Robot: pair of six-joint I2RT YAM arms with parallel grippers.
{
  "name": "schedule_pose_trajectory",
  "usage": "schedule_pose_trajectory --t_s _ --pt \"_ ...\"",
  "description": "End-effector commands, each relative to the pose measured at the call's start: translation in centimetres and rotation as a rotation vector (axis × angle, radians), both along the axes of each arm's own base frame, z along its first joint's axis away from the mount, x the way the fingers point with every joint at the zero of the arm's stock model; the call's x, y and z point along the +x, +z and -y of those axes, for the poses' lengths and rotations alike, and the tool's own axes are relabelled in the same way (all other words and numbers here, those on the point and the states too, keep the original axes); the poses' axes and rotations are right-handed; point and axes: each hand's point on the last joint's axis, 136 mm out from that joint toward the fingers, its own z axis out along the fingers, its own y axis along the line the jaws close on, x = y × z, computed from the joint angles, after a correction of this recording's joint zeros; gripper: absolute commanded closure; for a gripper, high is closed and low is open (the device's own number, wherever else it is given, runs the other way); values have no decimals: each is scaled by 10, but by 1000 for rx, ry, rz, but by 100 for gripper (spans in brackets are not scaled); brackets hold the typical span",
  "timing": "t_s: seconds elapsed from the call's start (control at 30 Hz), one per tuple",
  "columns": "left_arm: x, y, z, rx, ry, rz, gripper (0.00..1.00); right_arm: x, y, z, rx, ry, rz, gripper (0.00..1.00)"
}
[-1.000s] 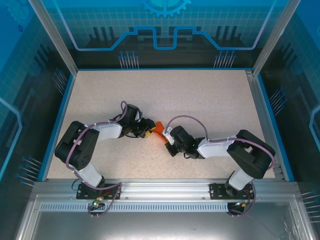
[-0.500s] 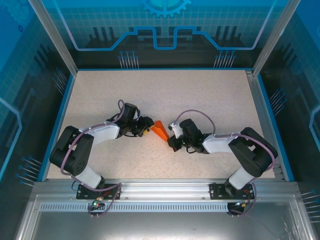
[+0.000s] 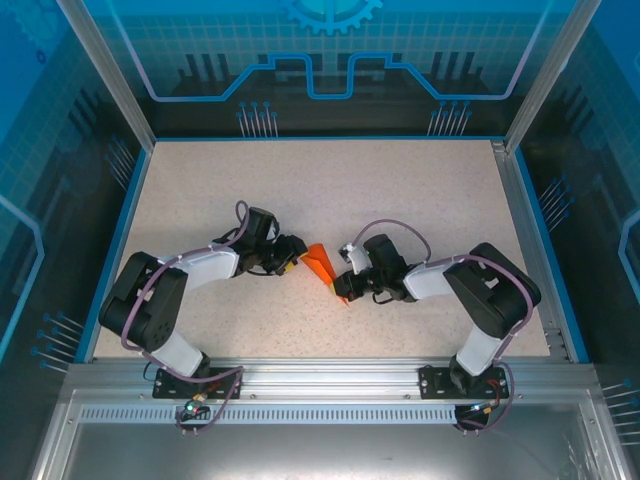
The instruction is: Fold a paper plane with a square sheet of paper (pick it up from the middle)
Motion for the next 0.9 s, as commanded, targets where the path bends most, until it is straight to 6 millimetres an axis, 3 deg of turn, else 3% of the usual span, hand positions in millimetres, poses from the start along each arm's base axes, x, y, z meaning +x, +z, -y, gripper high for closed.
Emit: schedule_pose_trajectory --t_s 0.0,0.2,0.87 --pt "-7 0 -4 27 -14 6 52 9 11 -9 88 -3 -39 100" --pt "-9 1 -6 35 -12 11 52 12 3 -6 119 -34 -118 100" --pt "-9 3 -5 27 -23 27 52 27 9 -3 263 -140 -342 100"
